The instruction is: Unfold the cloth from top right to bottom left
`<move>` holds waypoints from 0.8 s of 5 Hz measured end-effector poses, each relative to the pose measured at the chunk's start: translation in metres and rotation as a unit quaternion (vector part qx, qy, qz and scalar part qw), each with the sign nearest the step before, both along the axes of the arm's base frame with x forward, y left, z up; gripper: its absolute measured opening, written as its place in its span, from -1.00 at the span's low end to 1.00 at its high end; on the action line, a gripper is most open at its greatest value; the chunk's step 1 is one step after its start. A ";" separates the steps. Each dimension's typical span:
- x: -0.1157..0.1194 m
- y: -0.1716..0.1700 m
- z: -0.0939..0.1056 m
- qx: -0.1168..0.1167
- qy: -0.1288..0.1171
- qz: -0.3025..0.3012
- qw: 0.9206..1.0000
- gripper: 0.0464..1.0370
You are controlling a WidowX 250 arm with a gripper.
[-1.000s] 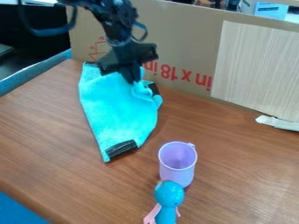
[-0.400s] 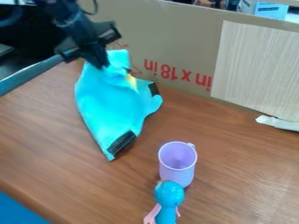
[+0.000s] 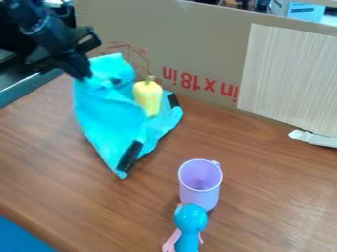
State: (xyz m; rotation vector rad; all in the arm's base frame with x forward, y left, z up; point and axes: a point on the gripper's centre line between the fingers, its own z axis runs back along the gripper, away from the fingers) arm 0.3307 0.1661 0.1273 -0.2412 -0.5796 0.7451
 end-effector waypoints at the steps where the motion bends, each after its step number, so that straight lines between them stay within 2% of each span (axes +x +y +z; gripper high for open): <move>1: -0.015 0.017 -0.009 0.013 0.015 -0.004 1.000 -0.99; 4: -0.042 0.022 -0.054 0.062 0.091 -0.050 0.993 -0.99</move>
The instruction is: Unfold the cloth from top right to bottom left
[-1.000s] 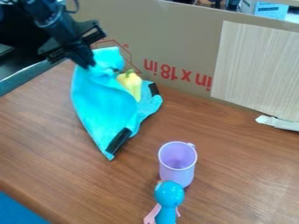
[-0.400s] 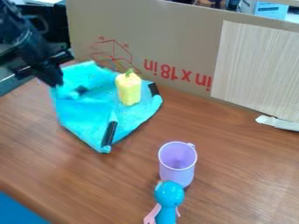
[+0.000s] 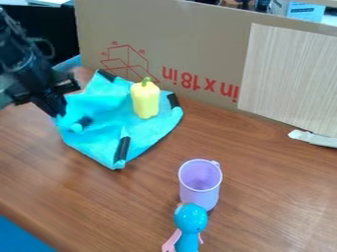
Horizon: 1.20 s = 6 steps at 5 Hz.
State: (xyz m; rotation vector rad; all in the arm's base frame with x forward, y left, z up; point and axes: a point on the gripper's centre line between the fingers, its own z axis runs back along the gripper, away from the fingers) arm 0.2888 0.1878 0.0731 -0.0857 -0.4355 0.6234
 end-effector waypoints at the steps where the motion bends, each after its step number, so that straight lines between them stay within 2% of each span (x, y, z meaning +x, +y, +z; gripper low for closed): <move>1: -0.001 0.004 -0.005 0.012 0.006 -0.002 1.000 -0.99; 2: -0.006 0.019 -0.008 0.021 0.007 0.036 0.999 -0.99; 3: -0.011 0.041 -0.018 0.043 0.029 0.072 0.996 -0.99; 4: -0.022 0.065 -0.036 0.053 0.066 0.083 0.993 -0.99; 6: -0.051 0.104 -0.045 0.073 0.081 0.045 0.993 -0.99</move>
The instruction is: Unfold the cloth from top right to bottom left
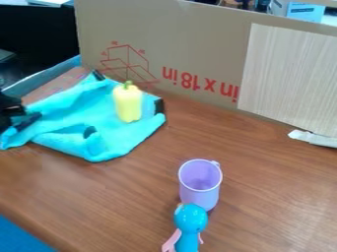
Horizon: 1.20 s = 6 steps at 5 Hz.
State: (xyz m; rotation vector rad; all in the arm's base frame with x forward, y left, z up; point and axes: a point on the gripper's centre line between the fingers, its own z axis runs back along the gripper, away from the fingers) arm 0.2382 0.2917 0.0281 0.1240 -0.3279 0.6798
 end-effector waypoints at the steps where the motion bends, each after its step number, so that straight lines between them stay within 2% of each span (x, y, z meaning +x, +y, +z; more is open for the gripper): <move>1: -0.025 0.020 0.001 -0.004 0.003 -0.032 0.999 -0.99; 2: -0.046 0.033 0.010 -0.024 -0.017 -0.066 0.997 -0.99; 3: -0.055 0.039 0.026 -0.047 -0.055 -0.106 0.992 -0.99; 4: -0.057 0.040 0.034 -0.055 -0.084 -0.115 0.988 -0.95; 5: -0.063 0.050 0.035 -0.048 -0.052 -0.070 0.995 -0.66; 6: -0.053 0.041 0.031 -0.042 -0.039 -0.071 0.996 -0.15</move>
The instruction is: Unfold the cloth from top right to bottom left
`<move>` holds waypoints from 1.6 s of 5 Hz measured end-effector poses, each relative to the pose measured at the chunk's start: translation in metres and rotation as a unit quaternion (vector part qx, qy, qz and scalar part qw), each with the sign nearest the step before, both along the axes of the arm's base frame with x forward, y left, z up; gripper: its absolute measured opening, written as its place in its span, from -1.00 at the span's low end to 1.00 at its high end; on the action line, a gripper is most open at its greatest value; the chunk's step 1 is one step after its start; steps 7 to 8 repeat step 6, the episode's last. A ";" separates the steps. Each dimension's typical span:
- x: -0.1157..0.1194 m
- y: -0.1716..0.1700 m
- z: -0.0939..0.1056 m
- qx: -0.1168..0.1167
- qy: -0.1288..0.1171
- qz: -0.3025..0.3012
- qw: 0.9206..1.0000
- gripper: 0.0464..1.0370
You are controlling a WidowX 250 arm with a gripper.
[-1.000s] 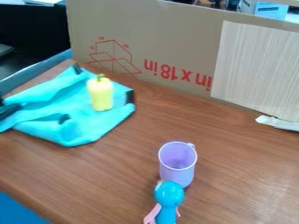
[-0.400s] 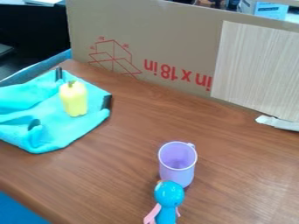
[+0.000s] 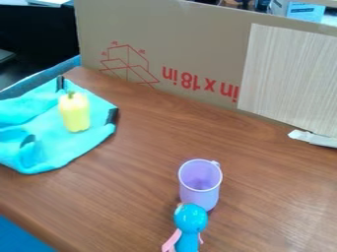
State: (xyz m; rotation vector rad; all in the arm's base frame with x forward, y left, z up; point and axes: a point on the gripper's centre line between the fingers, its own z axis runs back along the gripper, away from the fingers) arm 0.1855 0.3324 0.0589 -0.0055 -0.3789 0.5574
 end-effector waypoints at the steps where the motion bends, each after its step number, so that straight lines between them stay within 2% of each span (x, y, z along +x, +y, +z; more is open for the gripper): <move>1: 0.014 -0.011 0.022 -0.001 -0.026 -0.004 1.000 0.45; 2: 0.037 -0.028 0.039 0.016 -0.028 -0.048 0.998 0.92; 3: 0.059 -0.048 0.058 0.026 -0.023 -0.084 0.996 0.93; 4: 0.088 -0.083 0.086 0.070 0.002 -0.084 0.994 0.92; 8: 0.086 -0.081 0.089 0.075 0.002 -0.080 0.994 0.92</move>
